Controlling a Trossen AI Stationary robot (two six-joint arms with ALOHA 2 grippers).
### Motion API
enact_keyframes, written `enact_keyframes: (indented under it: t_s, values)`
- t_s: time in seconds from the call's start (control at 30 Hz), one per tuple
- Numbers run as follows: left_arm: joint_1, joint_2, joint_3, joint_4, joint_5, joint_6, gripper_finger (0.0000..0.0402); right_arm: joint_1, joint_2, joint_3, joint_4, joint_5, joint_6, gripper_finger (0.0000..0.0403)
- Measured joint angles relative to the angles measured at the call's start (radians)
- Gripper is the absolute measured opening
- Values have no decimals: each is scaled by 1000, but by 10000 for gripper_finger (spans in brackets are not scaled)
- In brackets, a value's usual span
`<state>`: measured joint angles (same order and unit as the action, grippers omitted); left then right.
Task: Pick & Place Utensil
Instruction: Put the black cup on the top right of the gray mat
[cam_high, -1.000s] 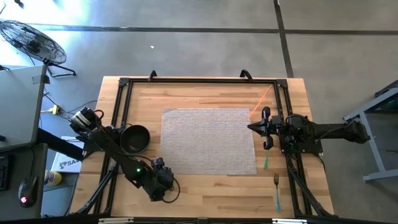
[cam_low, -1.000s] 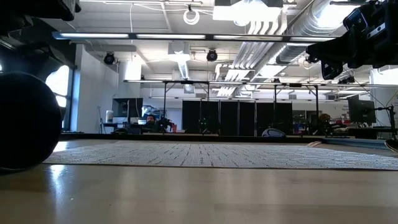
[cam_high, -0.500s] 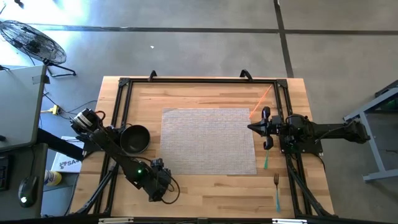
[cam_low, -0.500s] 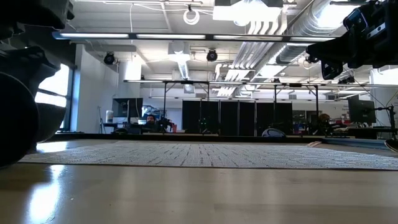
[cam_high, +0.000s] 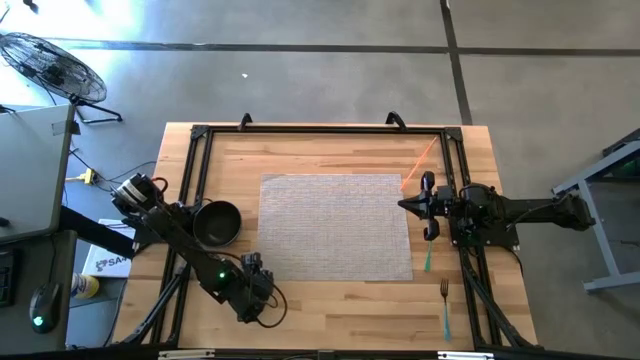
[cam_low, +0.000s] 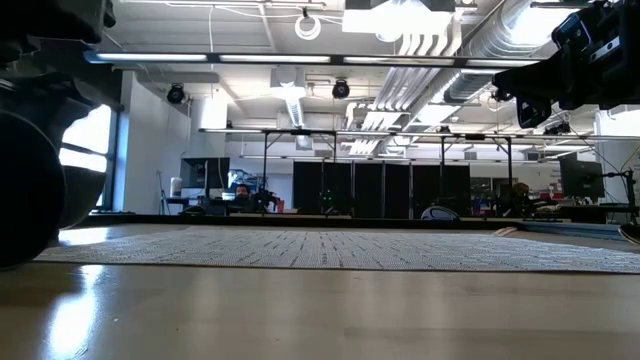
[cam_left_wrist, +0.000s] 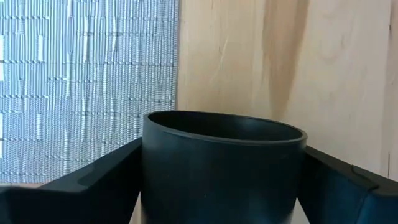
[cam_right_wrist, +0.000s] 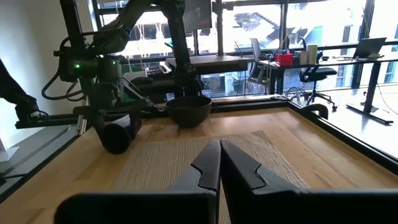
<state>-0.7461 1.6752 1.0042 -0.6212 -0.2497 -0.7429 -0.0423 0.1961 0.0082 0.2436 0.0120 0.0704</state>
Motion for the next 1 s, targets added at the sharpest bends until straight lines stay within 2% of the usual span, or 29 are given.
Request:
enact_keyframes:
  t_s: [0.2, 0.37, 0.47, 0.53, 0.6, 0.67, 0.87, 1.0]
  values:
    - [0, 2, 14, -10, -13, 29, 316, 0, 0, 0, 0, 0, 0, 3]
    - [1, 8, 109, -65, 2, 65, 316, 0, 0, 0, 0, 0, 0, 7]
    - [0, 7, 191, -106, -57, 132, 316, 0, 0, 0, 0, 0, 0, 7]
    - [4, 7, 230, -83, -144, 197, 316, 0, 0, 0, 0, 0, 0, 7]
    - [24, 5, 250, 5, -218, 286, 315, 0, 0, 0, 0, 0, 0, 7]
    - [64, 4, 248, 120, -234, 391, 315, 0, 0, 0, 0, 0, 0, 7]
    - [257, 4, 138, 608, -199, 644, 315, 0, 0, 0, 0, 0, 0, 9]
    - [423, 28, 27, 1032, -129, 742, 315, 0, 0, 0, 0, 0, 0, 7]
